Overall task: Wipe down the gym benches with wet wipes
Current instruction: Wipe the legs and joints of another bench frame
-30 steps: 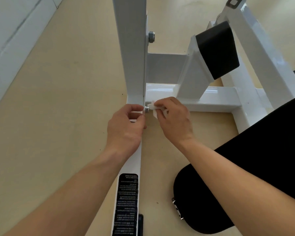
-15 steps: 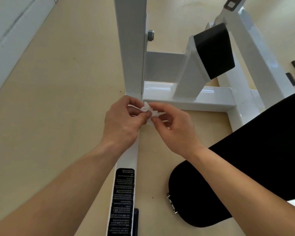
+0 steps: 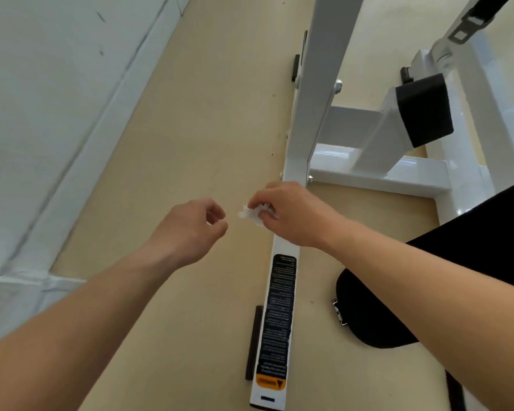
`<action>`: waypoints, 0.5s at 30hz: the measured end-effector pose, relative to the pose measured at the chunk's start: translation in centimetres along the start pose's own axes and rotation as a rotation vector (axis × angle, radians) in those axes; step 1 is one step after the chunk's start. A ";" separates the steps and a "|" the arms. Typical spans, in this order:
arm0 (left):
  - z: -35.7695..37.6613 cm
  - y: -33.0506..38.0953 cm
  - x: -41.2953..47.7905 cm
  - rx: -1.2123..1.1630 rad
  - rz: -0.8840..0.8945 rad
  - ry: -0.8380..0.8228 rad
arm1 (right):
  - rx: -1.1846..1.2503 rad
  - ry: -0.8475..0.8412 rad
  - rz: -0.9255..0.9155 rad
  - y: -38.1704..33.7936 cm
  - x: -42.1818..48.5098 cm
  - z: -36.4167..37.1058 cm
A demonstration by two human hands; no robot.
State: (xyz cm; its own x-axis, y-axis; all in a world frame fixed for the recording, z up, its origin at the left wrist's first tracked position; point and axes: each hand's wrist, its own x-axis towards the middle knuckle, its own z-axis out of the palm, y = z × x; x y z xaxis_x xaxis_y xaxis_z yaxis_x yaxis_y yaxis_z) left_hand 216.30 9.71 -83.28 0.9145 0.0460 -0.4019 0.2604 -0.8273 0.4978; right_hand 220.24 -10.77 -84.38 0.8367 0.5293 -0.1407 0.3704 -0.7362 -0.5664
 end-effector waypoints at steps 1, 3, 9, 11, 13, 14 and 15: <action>-0.9 -0.6 -0.6 0.064 -0.012 -0.023 | -0.042 -0.053 -0.015 -1.2 0.6 -0.3; -2.7 -1.8 -2.1 0.210 -0.032 -0.065 | -0.118 -0.148 -0.038 -3.6 1.5 -1.1; -7.4 -4.1 -7.1 0.302 -0.124 -0.084 | -0.233 -0.211 0.022 -9.0 2.9 -3.1; -8.4 -4.3 -9.1 0.312 -0.151 -0.112 | -0.254 -0.250 0.050 -10.6 2.3 -3.3; -9.2 -4.2 -11.0 0.304 -0.172 -0.138 | -0.249 -0.286 0.074 -12.2 1.3 -3.7; -9.6 -4.2 -12.0 0.295 -0.176 -0.144 | -0.243 -0.298 0.086 -12.9 0.8 -3.9; -9.9 -4.1 -12.8 0.280 -0.184 -0.153 | -0.233 -0.311 0.093 -13.7 0.3 -4.1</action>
State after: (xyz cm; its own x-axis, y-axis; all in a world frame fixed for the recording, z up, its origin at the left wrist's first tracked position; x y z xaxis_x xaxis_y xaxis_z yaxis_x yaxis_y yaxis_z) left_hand 206.61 18.08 -72.55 0.7976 0.1419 -0.5863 0.3021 -0.9352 0.1847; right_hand 217.06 -2.29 -73.31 0.7218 0.5324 -0.4421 0.4107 -0.8437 -0.3456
